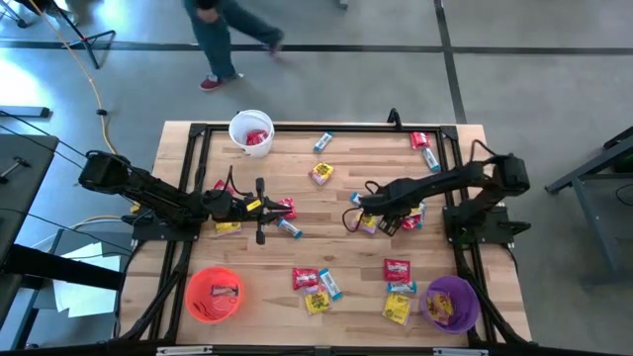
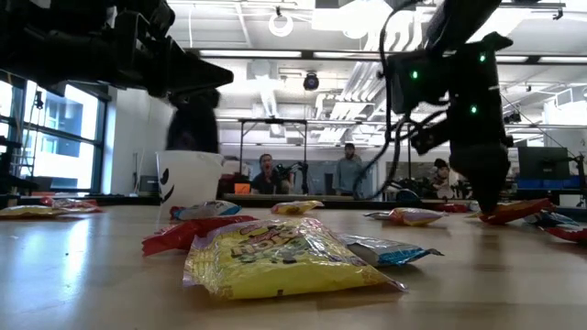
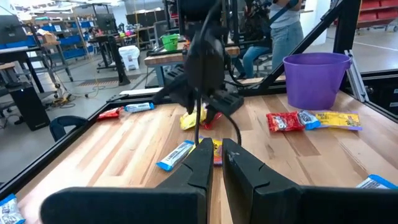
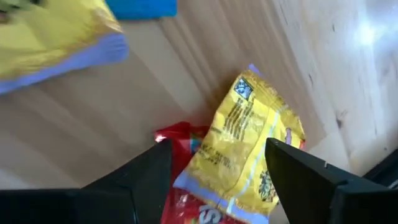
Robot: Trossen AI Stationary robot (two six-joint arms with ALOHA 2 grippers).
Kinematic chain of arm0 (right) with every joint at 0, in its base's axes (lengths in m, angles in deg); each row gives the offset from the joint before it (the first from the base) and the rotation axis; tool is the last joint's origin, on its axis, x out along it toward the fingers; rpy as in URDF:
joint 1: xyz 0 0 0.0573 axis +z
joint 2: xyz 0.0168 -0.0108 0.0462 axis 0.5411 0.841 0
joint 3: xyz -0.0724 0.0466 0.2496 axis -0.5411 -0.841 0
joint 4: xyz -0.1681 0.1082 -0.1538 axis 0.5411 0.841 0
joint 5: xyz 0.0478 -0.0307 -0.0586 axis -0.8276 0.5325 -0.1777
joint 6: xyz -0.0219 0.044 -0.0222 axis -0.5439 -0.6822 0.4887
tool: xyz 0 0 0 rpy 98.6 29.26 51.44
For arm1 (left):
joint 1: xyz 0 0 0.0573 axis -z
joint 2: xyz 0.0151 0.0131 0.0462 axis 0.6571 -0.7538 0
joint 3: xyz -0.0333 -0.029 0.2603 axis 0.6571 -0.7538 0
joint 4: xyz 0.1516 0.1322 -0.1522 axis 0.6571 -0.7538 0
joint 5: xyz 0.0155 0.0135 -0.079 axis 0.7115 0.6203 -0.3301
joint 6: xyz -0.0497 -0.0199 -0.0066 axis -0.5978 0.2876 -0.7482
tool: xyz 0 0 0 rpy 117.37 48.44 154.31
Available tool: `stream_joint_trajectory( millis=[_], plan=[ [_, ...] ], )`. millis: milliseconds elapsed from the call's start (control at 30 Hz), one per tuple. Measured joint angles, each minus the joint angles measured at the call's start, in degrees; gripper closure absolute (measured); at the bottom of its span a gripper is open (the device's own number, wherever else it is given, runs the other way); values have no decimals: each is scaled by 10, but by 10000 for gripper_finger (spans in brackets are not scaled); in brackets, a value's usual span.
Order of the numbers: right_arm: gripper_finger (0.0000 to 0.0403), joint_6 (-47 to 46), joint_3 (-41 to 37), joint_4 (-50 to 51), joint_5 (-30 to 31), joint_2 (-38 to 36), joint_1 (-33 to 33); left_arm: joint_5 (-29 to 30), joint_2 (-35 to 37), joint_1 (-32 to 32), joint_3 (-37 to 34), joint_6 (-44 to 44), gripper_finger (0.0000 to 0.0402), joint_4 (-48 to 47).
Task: Sort candy
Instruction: Put the yellow candy into the purple bucket
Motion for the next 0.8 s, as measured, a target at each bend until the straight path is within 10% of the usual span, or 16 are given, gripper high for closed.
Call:
stream_joint_trajectory(
  millis=[200,500,800],
  plan=[
    [191,-4,0,3,16,33,0,0,0,0,0,0,383,0],
    [386,9,15,4,12,35,0,0,0,0,0,0,383,-4],
    [370,31,82,32,16,35,8,0,0,0,0,-4,383,-4]
  ],
)
